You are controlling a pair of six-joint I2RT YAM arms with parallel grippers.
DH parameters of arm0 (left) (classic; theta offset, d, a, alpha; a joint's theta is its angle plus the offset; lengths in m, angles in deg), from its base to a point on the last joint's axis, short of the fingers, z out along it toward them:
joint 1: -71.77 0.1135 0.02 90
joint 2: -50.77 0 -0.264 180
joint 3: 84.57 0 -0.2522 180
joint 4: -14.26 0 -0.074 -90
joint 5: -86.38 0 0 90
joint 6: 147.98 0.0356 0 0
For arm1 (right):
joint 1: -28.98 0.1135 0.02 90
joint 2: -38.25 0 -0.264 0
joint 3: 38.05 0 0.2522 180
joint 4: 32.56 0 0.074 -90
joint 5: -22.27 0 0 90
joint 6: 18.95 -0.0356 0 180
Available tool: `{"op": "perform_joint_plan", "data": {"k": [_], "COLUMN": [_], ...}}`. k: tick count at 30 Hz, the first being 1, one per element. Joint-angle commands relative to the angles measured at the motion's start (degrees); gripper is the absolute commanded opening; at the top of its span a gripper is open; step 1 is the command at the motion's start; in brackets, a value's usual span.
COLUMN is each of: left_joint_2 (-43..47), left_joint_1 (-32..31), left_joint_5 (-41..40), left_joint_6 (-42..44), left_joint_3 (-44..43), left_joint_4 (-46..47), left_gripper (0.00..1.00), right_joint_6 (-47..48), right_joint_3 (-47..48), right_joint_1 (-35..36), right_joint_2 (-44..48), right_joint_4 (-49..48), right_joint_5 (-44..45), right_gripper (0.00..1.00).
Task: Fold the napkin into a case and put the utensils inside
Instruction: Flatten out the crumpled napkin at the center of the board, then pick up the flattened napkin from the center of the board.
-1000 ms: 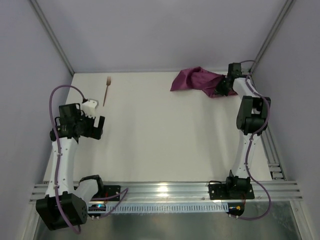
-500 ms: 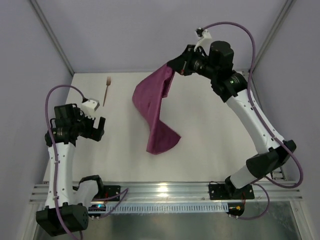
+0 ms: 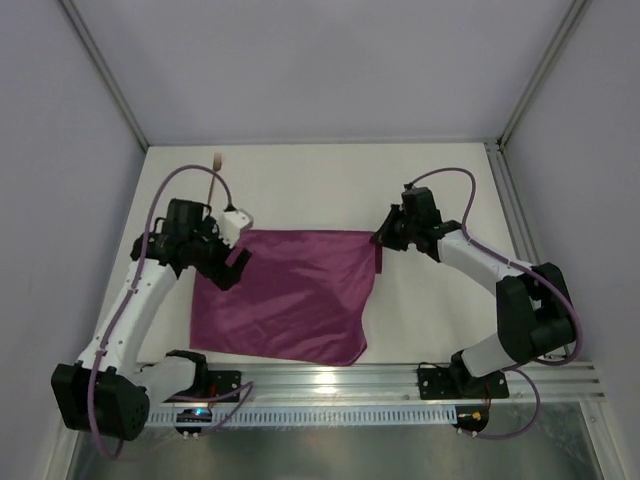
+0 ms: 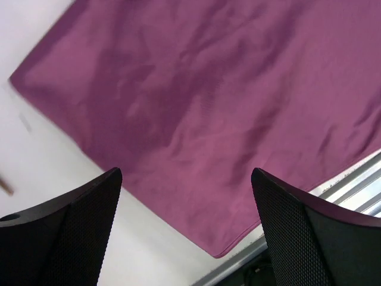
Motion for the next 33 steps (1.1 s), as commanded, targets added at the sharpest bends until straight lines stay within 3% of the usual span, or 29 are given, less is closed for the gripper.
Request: {"op": "perform_joint_plan", "data": {"k": [1, 4, 9, 12, 15, 16, 17, 22, 25, 29, 30, 33], "left_joint_2": [-0.4, 0.6, -0.1, -0.1, -0.3, -0.1, 0.0, -0.2, -2.1, -6.7, -7.7, -10.9], "left_joint_1": [-8.9, -16.0, -16.5, -17.5, -22.5, -24.3, -28.3, -40.0, -42.8, -45.3, -45.6, -46.8], "left_joint_5": [-5.9, -11.4, -11.6, -10.4, -11.8, -13.4, -14.4, -16.7, -16.0, -15.5, -15.1, -13.0], "left_joint_6": [3.5, 6.1, 8.8, 9.4, 10.1, 10.3, 10.4, 9.5, 7.7, 7.9, 8.4, 10.2], "left_joint_3": [4.9, 11.1, 14.0, 14.3, 16.7, 17.5, 18.5, 23.1, 21.9, 20.6, 20.4, 20.8], "left_joint_4": [-1.4, 1.1, 3.0, 3.2, 4.2, 4.6, 5.7, 11.2, 15.8, 20.5, 20.3, 17.3], "left_gripper": [0.91, 0.92, 0.93, 0.94, 0.94, 0.97, 0.98, 0.99, 0.98, 0.9, 0.85, 0.83], "right_joint_6": [-2.1, -1.1, 0.9, 3.6, 6.3, 6.8, 7.9, 9.7, 10.4, 10.0, 9.2, 8.6], "right_joint_3": [0.9, 2.2, 11.8, 18.3, 22.0, 21.0, 20.0, 11.3, 4.4, -2.8, -4.9, -7.8], "right_joint_1": [-3.7, -7.2, -15.5, -16.1, -15.9, -15.9, -16.0, -16.0, -16.2, -19.7, -20.7, -23.2], "right_joint_2": [-0.1, -2.2, -6.4, -12.2, -15.1, -14.7, -13.7, -2.4, 3.9, 7.7, 7.8, 7.8], "right_joint_4": [-6.1, -4.8, -0.9, 5.7, 10.9, 11.7, 13.0, 21.0, 23.3, 21.8, 21.1, 20.3], "right_joint_5": [2.4, 3.4, 7.0, 8.3, 7.5, 8.7, 9.8, 21.7, 27.6, 23.5, 21.9, 19.6], "right_gripper": [0.04, 0.04, 0.04, 0.04, 0.47, 0.68, 0.73, 0.75, 0.84, 0.84, 0.84, 0.77]}}
